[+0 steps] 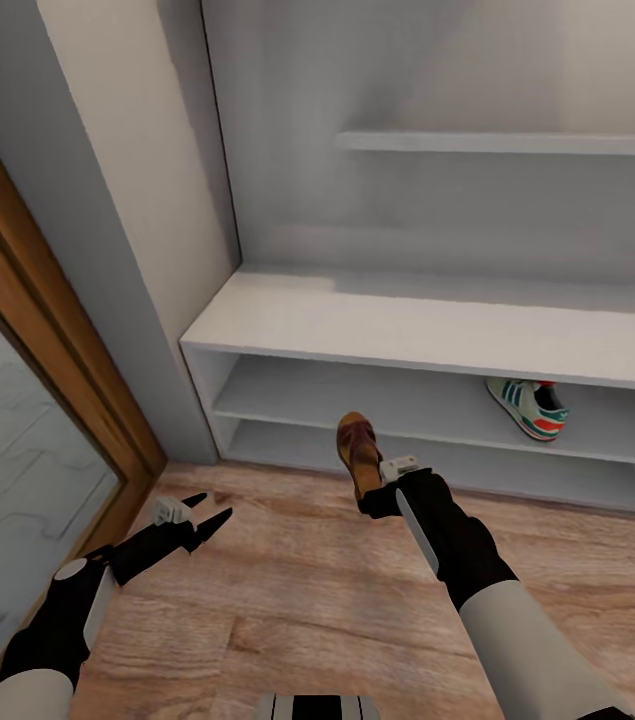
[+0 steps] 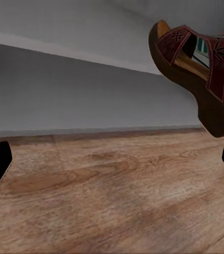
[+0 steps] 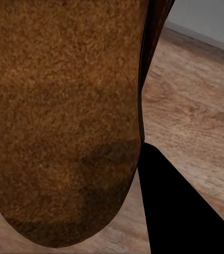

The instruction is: Pick up the two gym shoes and the two sandals from the corridor floor and place them onto the hallstand (shoe rack) in the corridor, making sure they are on the rack and not on the floor. Arrange them so the two gym shoes are next to each other and the two sandals are next to each other.

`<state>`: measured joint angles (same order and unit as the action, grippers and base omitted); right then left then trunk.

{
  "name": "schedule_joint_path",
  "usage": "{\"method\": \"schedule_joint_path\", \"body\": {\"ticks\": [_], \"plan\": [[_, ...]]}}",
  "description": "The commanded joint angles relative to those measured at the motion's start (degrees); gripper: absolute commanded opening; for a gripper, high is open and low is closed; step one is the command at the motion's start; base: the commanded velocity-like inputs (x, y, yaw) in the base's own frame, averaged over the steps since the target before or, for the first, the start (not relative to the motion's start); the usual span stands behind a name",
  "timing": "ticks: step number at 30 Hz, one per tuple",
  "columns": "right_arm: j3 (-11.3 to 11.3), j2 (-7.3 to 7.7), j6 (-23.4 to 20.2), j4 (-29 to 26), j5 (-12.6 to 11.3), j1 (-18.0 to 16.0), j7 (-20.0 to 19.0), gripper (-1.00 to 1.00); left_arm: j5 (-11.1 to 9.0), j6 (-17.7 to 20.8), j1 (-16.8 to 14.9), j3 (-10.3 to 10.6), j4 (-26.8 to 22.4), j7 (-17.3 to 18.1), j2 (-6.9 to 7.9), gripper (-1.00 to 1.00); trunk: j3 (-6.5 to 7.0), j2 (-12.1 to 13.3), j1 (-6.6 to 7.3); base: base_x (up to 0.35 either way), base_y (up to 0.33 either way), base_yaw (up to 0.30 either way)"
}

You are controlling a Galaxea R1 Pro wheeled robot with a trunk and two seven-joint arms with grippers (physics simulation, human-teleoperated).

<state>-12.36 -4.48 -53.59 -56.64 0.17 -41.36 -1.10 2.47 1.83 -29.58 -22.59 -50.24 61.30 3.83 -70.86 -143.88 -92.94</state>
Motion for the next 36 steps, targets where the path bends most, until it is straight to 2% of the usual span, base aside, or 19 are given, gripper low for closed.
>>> {"method": "schedule_joint_path", "body": {"ticks": [1, 12, 18, 36], "plan": [[-0.03, 0.0, -0.29, -0.05, -0.09, -0.03, 0.13, -1.0, 0.26, 0.2, -0.04, -0.18, -0.04, 0.31, -0.02, 1.0, -0.05, -0.02, 0.0, 0.081, 0.067, -0.043], [0.02, 0.0, -0.29, -0.05, -0.09, -0.03, 0.13, -1.0, 0.26, 0.2, -0.04, -0.18, -0.04, 0.31, -0.02, 1.0, -0.05, -0.02, 0.0, 0.012, 0.01, -0.007], [0.05, 0.0, -0.29, -0.05, -0.09, -0.03, 0.13, -1.0, 0.26, 0.2, -0.04, -0.18, -0.04, 0.31, 0.02, 1.0, -0.05, -0.02, 0.0, 0.0, 0.184, 0.0], [0.06, 0.0, -0.29, -0.05, -0.09, -0.03, 0.13, -1.0, 0.26, 0.2, -0.04, -0.18, -0.04, 0.31, -0.01, 1.0, -0.05, -0.02, 0.0, 0.02, 0.066, 0.0]]}}
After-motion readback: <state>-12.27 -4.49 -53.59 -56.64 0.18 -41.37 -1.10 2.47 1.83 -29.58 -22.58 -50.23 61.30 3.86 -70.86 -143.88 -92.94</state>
